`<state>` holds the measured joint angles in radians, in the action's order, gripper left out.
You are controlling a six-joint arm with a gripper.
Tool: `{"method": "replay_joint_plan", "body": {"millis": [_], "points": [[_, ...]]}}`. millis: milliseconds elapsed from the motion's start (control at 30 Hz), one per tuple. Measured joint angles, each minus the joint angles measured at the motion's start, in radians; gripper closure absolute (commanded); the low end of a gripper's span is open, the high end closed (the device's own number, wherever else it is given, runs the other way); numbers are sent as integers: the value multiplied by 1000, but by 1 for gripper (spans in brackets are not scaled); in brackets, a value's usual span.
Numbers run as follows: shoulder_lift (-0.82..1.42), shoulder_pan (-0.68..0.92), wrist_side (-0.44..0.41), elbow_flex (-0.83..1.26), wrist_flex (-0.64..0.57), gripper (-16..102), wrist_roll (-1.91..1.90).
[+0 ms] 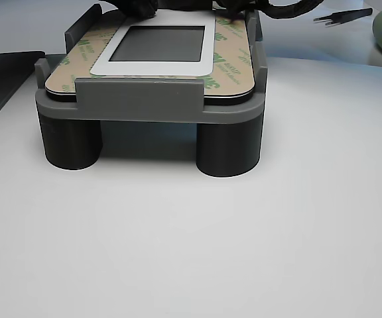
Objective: Peel off protective film from adhesive tape.
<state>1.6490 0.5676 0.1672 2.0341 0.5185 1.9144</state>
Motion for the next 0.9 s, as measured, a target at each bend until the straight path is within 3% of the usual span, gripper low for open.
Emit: {"method": "replay_joint_plan", "body": {"millis": [900], "points": [[31, 20, -11, 34, -5, 97, -23]]}}
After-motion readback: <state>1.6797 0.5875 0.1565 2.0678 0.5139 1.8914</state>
